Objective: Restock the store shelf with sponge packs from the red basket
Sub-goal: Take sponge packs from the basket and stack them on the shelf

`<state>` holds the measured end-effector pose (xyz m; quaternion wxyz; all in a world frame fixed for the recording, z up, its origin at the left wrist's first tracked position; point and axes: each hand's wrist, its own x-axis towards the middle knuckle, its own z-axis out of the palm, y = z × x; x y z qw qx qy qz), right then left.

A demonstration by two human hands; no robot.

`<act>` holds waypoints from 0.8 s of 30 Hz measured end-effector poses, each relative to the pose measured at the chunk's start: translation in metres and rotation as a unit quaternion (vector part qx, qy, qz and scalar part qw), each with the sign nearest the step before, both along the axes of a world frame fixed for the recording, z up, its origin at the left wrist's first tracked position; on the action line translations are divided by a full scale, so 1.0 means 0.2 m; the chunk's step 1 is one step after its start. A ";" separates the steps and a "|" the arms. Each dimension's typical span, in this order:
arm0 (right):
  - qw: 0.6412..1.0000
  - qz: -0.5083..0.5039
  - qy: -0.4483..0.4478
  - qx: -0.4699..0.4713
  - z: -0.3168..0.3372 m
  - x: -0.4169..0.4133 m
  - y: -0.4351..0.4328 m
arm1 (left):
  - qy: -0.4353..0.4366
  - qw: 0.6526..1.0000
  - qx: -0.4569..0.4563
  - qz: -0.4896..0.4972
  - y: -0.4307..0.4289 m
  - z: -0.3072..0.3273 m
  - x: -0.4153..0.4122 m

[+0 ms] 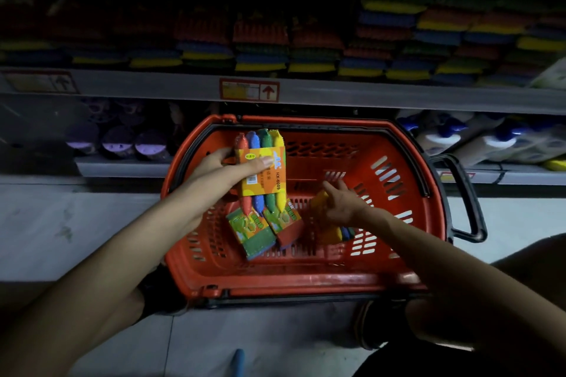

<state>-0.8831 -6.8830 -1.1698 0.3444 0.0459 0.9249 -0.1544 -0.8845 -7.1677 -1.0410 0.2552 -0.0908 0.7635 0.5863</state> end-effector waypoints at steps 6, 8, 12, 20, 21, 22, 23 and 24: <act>0.995 0.007 0.039 -0.090 0.40 -0.06 0.04 | -0.004 1.000 0.016 -0.004 0.09 0.03 0.00; 0.985 -0.023 0.051 -0.162 0.54 -0.05 0.05 | -0.005 1.000 0.028 0.000 0.14 0.07 0.00; 0.955 -0.061 0.065 -0.284 0.73 -0.03 0.10 | -0.003 0.998 0.058 0.002 0.22 0.12 0.01; 0.860 -0.181 0.106 -0.465 0.83 0.02 0.11 | -0.026 0.997 0.076 0.023 0.30 0.10 0.00; 0.854 -0.190 0.110 -0.472 0.83 0.01 0.09 | -0.034 0.995 0.085 0.040 0.31 0.09 -0.01; 0.849 -0.200 0.117 -0.474 0.82 0.00 0.08 | -0.038 0.993 0.094 0.060 0.32 0.08 -0.01; 0.848 -0.205 0.130 -0.472 0.82 0.00 0.06 | -0.037 0.991 0.102 0.081 0.32 0.07 -0.02; 0.847 -0.206 0.149 -0.467 0.81 -0.02 0.04 | -0.033 0.989 0.106 0.101 0.33 0.07 -0.02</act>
